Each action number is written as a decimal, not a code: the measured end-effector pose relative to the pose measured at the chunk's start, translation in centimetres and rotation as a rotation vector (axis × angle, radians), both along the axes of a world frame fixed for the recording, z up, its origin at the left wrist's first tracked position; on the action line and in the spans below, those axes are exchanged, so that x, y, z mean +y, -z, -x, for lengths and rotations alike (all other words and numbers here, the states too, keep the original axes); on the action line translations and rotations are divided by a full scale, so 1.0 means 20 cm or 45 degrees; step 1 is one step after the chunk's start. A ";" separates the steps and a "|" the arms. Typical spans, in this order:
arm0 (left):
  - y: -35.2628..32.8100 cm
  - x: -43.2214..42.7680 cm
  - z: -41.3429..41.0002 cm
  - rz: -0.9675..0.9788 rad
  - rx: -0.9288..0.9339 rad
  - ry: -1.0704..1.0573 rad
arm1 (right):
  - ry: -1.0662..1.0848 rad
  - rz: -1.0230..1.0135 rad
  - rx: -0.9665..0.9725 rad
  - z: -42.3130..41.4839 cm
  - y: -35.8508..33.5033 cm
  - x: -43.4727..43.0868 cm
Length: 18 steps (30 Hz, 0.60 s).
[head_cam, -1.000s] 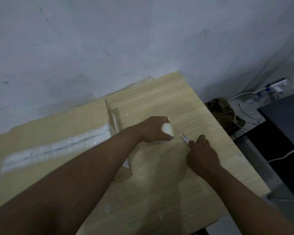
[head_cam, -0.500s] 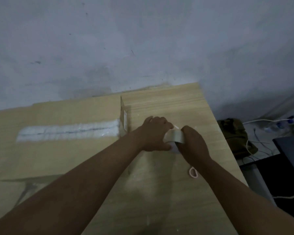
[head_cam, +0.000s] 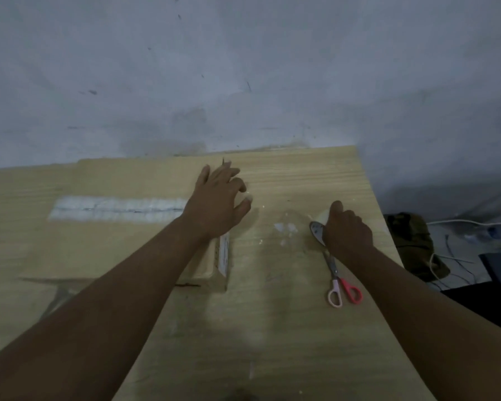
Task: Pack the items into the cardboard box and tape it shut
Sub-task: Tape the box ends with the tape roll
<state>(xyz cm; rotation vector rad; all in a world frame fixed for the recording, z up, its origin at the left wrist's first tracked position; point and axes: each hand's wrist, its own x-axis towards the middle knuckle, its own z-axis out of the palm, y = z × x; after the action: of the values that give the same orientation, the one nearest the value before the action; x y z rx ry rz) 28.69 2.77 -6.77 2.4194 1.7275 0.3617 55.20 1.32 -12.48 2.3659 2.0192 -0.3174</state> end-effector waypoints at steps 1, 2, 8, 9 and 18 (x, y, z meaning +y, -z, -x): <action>0.00 0.00 0.00 -0.002 -0.020 -0.004 | -0.035 0.050 -0.040 -0.01 -0.01 0.01; 0.00 0.00 0.00 -0.002 -0.034 -0.006 | -0.064 0.087 -0.080 -0.02 -0.02 0.02; -0.01 -0.02 0.01 -0.006 -0.109 -0.007 | -0.066 0.208 -0.148 0.03 -0.07 0.05; -0.01 -0.02 0.01 -0.004 -0.119 -0.002 | -0.063 0.227 -0.140 0.03 -0.07 0.06; -0.02 0.00 0.02 0.017 -0.314 0.011 | -0.035 0.302 -0.019 -0.02 -0.13 0.00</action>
<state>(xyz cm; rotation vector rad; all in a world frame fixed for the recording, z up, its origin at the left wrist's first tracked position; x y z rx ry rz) 28.24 2.74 -6.40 2.2606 1.6070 0.6164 55.54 1.35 -9.95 2.1901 1.8865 -0.5060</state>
